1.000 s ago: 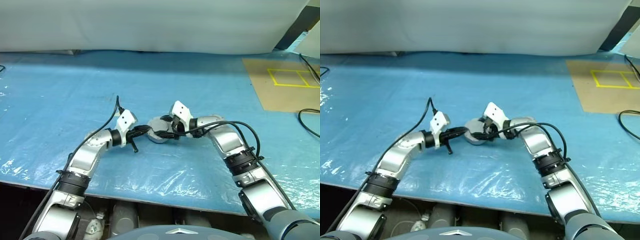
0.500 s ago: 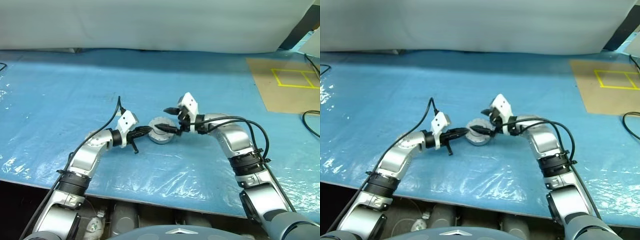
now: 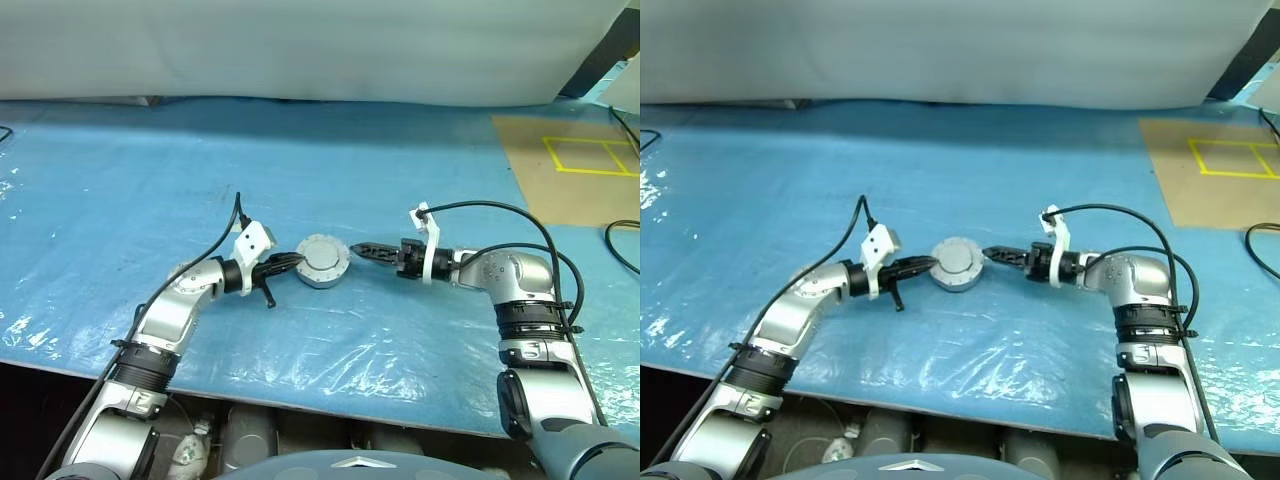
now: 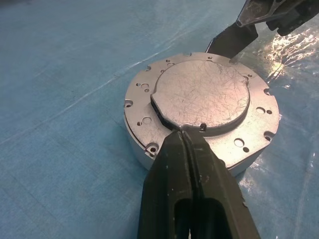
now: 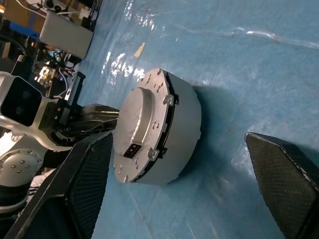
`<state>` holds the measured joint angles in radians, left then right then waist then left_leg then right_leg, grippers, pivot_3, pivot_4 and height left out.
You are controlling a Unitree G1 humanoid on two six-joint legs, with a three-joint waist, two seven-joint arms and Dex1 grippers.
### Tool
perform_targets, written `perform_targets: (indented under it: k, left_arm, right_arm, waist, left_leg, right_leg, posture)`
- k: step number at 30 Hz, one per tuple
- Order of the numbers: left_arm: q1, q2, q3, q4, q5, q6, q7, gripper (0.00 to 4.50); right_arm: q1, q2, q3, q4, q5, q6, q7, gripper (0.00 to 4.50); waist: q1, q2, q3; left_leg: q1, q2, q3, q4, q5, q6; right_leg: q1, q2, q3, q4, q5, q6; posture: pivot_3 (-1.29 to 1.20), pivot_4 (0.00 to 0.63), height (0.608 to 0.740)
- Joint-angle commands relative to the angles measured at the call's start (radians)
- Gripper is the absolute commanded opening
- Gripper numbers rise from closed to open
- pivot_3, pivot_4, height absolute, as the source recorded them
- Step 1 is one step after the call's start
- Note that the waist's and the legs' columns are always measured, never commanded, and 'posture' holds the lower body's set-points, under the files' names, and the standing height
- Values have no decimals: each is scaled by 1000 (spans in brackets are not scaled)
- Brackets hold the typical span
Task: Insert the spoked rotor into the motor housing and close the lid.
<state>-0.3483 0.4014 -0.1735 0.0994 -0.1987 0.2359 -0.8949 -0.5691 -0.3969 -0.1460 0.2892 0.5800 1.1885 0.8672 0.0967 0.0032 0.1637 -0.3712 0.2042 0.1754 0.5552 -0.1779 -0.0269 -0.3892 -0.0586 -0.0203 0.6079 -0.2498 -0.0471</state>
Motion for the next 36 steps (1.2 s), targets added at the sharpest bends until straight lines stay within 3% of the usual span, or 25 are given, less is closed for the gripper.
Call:
perform_targets:
  k: [1,19,27,30,33,36]
  left_arm:
    - [17,4,-34,14,22,15,-9,0]
    - [27,-2,-41,11,25,7,-1,0]
    - [30,4,-44,26,39,-16,-9,0]
    - [31,4,-43,27,43,-20,-15,0]
    - [27,4,-43,32,44,-23,-16,0]
    - [25,4,-45,35,44,-25,-17,0]
  right_arm:
    - [21,26,-7,-25,44,21,-10,4457]
    - [96,88,104,-53,65,73,-46,4457]
    - [62,155,17,56,55,14,-133,4457]
    - [60,148,-15,55,74,14,-135,4457]
    - [61,148,-40,47,93,11,-139,3822]
    - [70,157,-38,16,108,13,-138,2906]
  waist:
    - [0,0,0]
    - [0,0,-1]
    - [-6,-3,-3]
    - [-3,-3,-3]
    - [0,-2,-4]
    - [0,-2,-4]
  left_leg:
    - [0,0,0,0,0,0]
    - [3,0,0,-3,0,0]
    - [10,0,-1,-4,0,0]
    - [14,-1,0,-9,0,0]
    - [14,-1,0,-11,0,0]
    - [10,-1,0,-11,0,0]
  right_leg:
    - [0,0,0,0,0,0]
    - [2,-1,0,-2,0,0]
    - [6,-1,1,-1,-1,1]
    - [7,-3,2,-2,-5,8]
    - [7,-2,1,-2,-5,8]
    - [4,-2,1,-2,-2,2]
  posture:
    - [0,150,740]
    - [0,150,740]
    - [0,150,740]
    - [0,150,740]
    - [0,150,740]
    - [0,150,740]
